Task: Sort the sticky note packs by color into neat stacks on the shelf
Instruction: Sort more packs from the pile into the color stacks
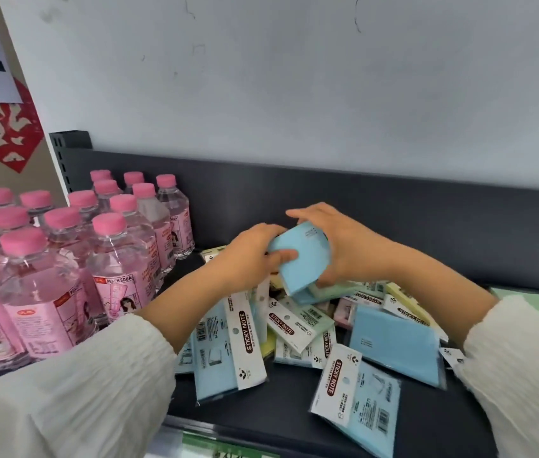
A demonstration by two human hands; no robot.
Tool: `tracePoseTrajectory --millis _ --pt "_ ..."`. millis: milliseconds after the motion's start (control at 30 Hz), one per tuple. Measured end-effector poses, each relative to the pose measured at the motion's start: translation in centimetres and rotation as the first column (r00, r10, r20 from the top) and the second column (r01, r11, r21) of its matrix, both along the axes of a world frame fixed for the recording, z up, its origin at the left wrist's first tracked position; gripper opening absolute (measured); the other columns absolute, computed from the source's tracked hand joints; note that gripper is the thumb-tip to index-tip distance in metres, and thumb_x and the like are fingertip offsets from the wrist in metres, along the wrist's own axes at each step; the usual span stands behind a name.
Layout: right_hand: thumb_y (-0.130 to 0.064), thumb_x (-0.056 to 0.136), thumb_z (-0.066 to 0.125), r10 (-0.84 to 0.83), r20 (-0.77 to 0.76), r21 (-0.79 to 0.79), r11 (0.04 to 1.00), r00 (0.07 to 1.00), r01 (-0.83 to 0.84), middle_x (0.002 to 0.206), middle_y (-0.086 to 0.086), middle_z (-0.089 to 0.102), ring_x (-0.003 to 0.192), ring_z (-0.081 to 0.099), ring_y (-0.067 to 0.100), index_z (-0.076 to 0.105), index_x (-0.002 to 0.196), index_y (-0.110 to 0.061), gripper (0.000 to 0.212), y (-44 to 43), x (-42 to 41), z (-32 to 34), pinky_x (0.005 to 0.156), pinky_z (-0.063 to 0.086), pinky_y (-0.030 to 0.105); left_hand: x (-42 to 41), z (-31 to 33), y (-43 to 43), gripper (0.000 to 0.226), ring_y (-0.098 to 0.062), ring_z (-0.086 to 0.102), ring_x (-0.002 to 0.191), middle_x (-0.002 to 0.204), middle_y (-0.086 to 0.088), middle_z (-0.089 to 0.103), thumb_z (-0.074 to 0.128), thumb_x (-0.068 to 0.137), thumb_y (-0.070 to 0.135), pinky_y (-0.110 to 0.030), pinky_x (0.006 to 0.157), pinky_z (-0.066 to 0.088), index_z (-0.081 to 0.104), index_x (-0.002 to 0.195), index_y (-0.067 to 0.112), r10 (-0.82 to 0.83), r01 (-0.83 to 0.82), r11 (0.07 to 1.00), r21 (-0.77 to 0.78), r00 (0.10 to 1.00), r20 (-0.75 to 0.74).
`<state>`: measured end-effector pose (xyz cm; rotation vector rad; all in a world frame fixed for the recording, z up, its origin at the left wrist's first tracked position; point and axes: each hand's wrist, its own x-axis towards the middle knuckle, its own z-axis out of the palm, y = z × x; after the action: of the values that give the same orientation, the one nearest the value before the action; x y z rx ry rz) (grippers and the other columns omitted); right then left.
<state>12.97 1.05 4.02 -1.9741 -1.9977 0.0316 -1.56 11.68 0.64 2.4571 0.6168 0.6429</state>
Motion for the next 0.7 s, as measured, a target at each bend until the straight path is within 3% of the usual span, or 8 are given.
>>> tracePoseTrajectory --millis 67,133,200,233,333,467,567,700 --pt "-0.011 0.067 0.08 -0.05 -0.058 0.124 0.991 0.997 0.057 0.138 -0.006 0.029 0.112 0.039 0.002 0.016 0.148 -0.031 0.105 -0.9 -0.4 1.5 0.09 0.037 0.013 -0.2 1.3 -0.2 0.012 -0.018 0.055 0.092 0.103 0.0 0.052 0.055 0.094 0.024 -0.03 0.083 0.048 0.055 0.104 0.018 0.078 -0.059 0.995 -0.086 0.968 0.237" --pt "-0.005 0.07 0.078 -0.125 -0.259 0.24 0.952 0.958 0.189 0.142 -0.007 0.03 0.114 0.045 0.005 0.016 0.148 -0.034 0.104 -1.2 -1.1 2.3 0.083 0.047 0.016 -1.0 2.4 0.0 0.005 -0.014 0.051 0.091 0.103 0.002 0.048 0.052 0.095 0.023 -0.026 0.08 0.044 0.049 0.098 0.02 0.185 -0.17 0.983 -0.071 0.907 0.378" --pt "-0.006 0.074 0.075 -0.2 -0.486 0.207 0.919 0.851 0.334 0.136 -0.006 0.041 0.107 0.053 0.009 0.027 0.146 -0.029 0.089 -1.0 -1.7 2.1 0.079 0.047 0.019 -1.8 3.4 -0.2 0.007 -0.014 0.056 0.095 0.104 0.002 0.05 0.049 0.097 0.022 -0.035 0.082 0.053 0.044 0.101 0.02 0.26 -0.132 0.953 -0.271 0.818 0.514" --pt "-0.01 0.077 0.073 -0.258 -0.52 0.138 0.915 0.814 0.378 0.134 -0.004 0.048 0.105 0.056 0.011 0.035 0.143 -0.024 0.077 -0.6 -2.3 1.4 0.082 0.047 0.023 -2.6 3.9 -0.3 0.008 -0.015 0.059 0.096 0.107 0.001 0.052 0.048 0.098 0.022 -0.036 0.08 0.056 0.042 0.103 0.019 0.29 -0.062 0.921 -0.385 0.768 0.572" --pt "-0.024 0.085 0.067 -0.383 -0.4 -0.044 0.916 0.833 0.4 0.13 0.002 0.058 0.11 0.057 0.014 0.049 0.134 -0.017 0.053 1.1 -5.0 -1.4 0.092 0.046 0.026 -6.0 5.3 -0.5 0.007 -0.015 0.064 0.099 0.117 -0.002 0.057 0.048 0.098 0.018 -0.025 0.069 0.059 0.043 0.101 0.022 0.317 0.19 0.814 -0.549 0.646 0.695" --pt "-0.037 0.088 0.061 -0.467 -0.309 -0.162 0.884 0.828 0.438 0.134 -0.001 0.055 0.111 0.055 0.017 0.044 0.138 -0.019 0.056 5.0 -9.1 -4.0 0.087 0.047 0.025 -10.9 6.9 -0.6 0.014 -0.012 0.065 0.1 0.115 0.001 0.06 0.047 0.098 0.014 -0.023 0.07 0.058 0.047 0.097 0.028 0.222 0.401 0.779 -0.482 0.543 0.81" --pt "-0.046 0.082 0.065 -0.589 -0.172 -0.263 0.8 0.79 0.539 0.118 0.0 0.061 0.105 0.059 0.021 0.049 0.135 -0.026 0.058 7.8 -10.0 -5.9 0.093 0.047 0.032 -12.5 6.5 0.0 0.016 -0.013 0.064 0.102 0.114 0.002 0.06 0.045 0.099 0.012 -0.022 0.069 0.058 0.049 0.099 0.028 0.203 0.43 0.756 -0.494 0.563 0.801" --pt "-0.032 0.077 0.075 -0.623 -0.255 -0.242 0.781 0.739 0.575 0.116 -0.001 0.063 0.095 0.061 0.014 0.061 0.122 -0.031 0.047 8.1 -10.4 -6.2 0.084 0.048 0.027 -13.4 4.5 1.1 0.015 -0.011 0.063 0.101 0.113 0.002 0.06 0.046 0.098 0.011 -0.022 0.069 0.058 0.049 0.108 0.023 0.23 0.415 0.718 -0.559 0.616 0.753"
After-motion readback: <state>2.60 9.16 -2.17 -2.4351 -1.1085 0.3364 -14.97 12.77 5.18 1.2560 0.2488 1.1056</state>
